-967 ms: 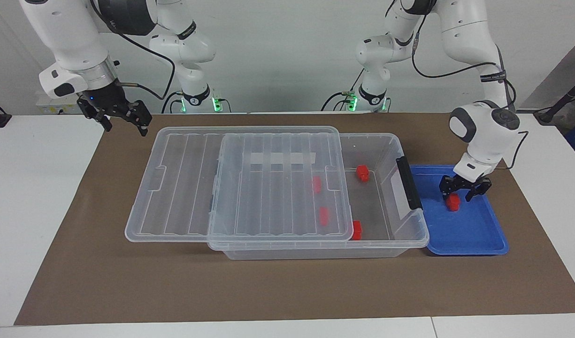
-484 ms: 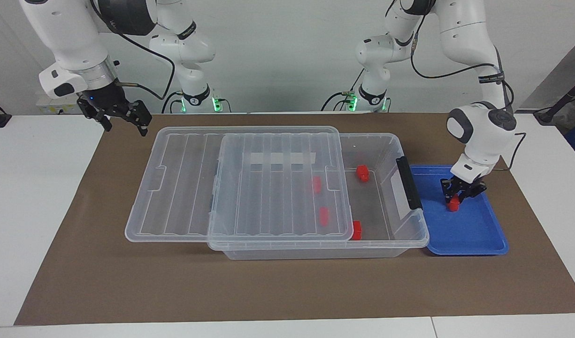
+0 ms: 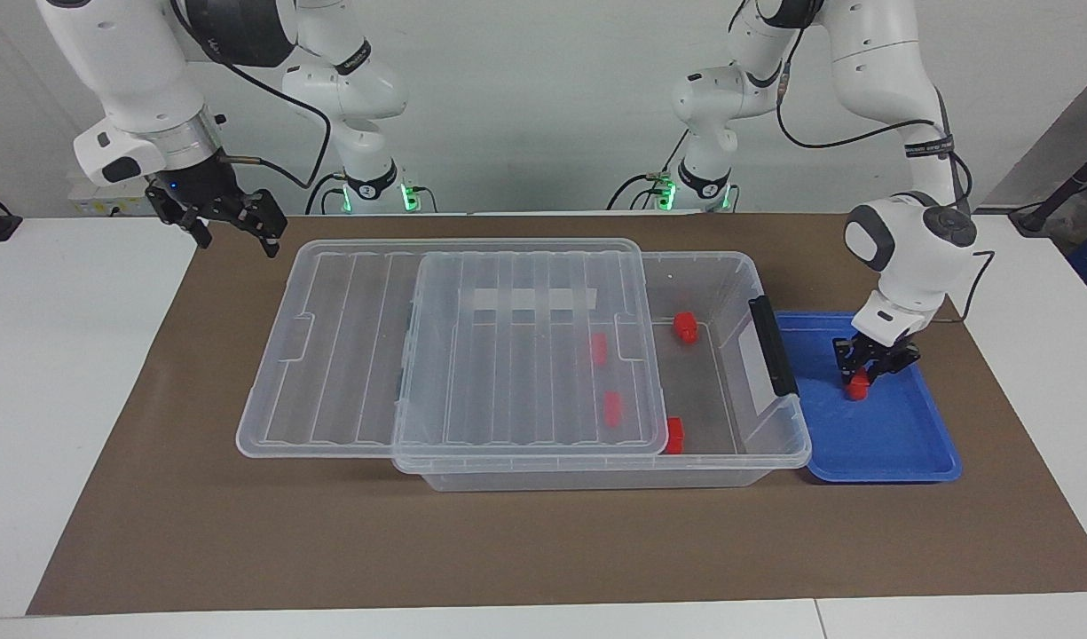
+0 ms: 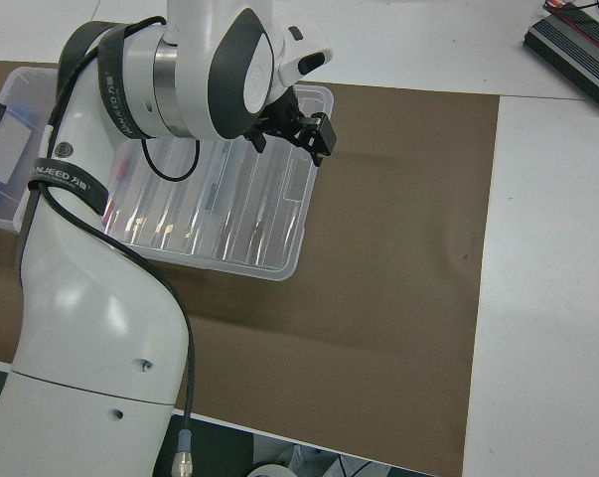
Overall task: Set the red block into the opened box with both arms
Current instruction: 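Grasp the red block in the blue tray with the left gripper and lift, then carry the red block over the opened box with the left gripper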
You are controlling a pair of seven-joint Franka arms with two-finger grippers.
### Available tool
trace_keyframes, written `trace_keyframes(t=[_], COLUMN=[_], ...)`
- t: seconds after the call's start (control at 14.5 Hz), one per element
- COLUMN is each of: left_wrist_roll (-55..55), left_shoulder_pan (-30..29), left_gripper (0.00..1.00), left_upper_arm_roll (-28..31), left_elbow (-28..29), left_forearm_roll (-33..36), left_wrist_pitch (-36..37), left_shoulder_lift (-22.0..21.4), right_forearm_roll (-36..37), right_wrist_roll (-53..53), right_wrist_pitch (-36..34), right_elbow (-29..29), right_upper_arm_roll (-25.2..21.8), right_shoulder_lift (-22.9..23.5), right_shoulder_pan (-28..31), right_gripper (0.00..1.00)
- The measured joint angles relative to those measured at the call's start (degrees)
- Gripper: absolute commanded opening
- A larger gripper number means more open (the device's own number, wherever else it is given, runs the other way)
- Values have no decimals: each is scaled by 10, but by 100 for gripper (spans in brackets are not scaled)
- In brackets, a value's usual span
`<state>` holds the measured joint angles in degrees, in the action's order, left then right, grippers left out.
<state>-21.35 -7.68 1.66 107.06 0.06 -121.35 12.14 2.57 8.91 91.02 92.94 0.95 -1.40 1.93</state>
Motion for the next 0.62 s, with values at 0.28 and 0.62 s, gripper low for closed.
trace_keyframes(t=[0.28, 0.62], left_wrist_roll=[141, 493], left_shoulder_pan=[10, 111], left_gripper=[0, 0], left_upper_arm_roll=[-19, -41], left_elbow=[-119, -128], left_forearm_roll=[-59, -110], left_wrist_pitch=[178, 161], left_shoulder_lift=[-32, -39], right_forearm_roll=[0, 0], right_wrist_roll=[0, 0], right_wrist_pitch=[0, 0], right_elbow=[0, 1], right_upper_arm_roll=[0, 0], right_shoulder_lift=[0, 0], right_shoulder_pan=[0, 0], right_gripper=[100, 100])
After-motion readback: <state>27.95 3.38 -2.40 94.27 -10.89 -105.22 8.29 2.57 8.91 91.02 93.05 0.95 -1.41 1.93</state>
